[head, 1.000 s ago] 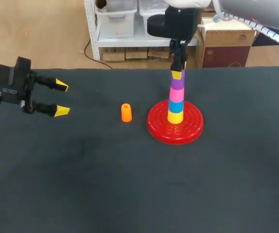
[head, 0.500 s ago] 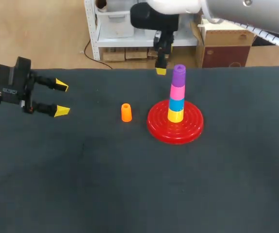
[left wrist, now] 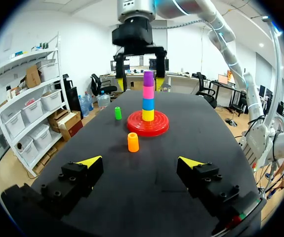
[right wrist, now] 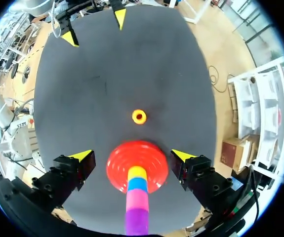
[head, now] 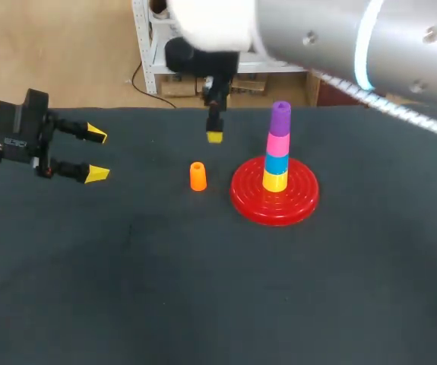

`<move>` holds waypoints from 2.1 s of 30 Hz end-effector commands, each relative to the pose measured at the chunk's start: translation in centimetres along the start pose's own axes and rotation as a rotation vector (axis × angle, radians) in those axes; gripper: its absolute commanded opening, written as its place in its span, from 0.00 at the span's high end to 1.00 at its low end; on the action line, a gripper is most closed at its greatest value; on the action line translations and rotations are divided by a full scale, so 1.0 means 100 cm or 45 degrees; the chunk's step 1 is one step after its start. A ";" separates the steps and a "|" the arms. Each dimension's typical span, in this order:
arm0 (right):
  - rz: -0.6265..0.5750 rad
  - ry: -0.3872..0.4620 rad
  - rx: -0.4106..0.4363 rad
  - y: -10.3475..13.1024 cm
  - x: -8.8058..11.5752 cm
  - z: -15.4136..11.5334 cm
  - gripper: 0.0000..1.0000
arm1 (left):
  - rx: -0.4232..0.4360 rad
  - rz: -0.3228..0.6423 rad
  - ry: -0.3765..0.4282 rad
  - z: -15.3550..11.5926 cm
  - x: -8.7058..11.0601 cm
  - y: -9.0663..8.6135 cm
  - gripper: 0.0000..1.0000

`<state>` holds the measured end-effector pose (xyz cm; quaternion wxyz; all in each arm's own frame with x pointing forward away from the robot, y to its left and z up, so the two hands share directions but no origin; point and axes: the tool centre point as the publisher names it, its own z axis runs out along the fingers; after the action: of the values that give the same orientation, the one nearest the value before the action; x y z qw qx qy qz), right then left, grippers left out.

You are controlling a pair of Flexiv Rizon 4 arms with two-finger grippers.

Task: Pick up and stack the cylinders on the red base in this order: pink,purple,orange,green

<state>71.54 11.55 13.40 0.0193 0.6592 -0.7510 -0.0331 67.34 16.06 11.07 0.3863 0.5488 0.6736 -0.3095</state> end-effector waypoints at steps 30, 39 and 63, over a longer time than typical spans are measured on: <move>0.160 0.021 0.021 0.002 -0.036 0.104 0.00 | -0.001 0.003 -0.005 0.000 0.001 0.000 0.00; 0.234 -0.034 0.021 -0.003 -0.028 0.108 0.07 | -0.001 0.003 -0.005 0.000 0.001 0.000 0.00; 0.257 -0.061 0.233 -0.013 -0.006 0.029 1.00 | -0.001 0.003 -0.005 0.000 0.001 0.000 0.00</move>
<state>74.60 14.01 6.71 -0.0094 0.5798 -0.8145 0.0210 67.34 16.07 11.07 0.3863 0.5488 0.6736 -0.3095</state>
